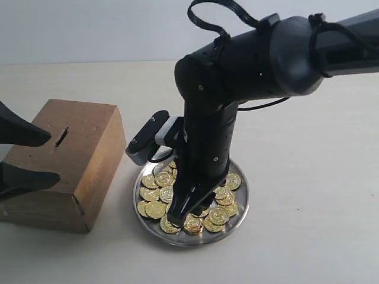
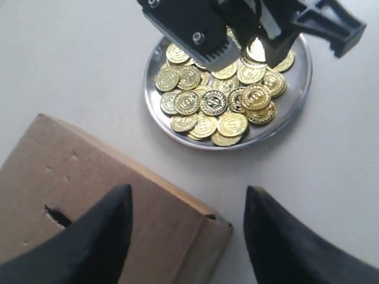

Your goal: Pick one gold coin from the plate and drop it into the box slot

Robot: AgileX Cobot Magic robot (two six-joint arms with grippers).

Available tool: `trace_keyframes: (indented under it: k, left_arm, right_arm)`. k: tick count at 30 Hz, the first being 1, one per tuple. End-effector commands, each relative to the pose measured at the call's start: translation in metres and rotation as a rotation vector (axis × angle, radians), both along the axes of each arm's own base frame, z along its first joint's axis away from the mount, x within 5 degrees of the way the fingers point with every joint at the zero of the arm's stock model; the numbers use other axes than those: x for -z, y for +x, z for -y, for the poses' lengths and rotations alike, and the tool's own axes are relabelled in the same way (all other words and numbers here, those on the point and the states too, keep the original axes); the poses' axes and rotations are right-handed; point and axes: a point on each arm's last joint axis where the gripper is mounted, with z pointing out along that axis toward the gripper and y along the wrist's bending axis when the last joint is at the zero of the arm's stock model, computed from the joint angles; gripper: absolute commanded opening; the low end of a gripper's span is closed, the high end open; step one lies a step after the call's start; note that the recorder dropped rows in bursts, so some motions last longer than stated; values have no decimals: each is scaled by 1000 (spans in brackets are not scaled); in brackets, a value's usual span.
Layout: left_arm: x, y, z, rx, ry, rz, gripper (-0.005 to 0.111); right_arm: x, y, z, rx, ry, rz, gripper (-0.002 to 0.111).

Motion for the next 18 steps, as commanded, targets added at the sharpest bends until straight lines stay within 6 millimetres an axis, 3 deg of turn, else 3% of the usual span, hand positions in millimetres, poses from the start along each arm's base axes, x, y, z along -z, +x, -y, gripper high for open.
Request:
trace_keyframes:
  k: [1,4,9,18]
  left_arm:
    - [16,2,0,189,113,225,55]
    - [28,3,-1,314,206,396,55]
    - [39,6,-2,297,297,478,55]
    - [42,-20,34,626,386,685,55]
  right_arm:
    - [-27,-6,-2,-84,98,15,39]
    - [-43,-11,-2,-160,160,30,39]
    - [-67,-25,-3,-324,280,3,39]
    - [-81,-47,-6,-490,413,-154,39]
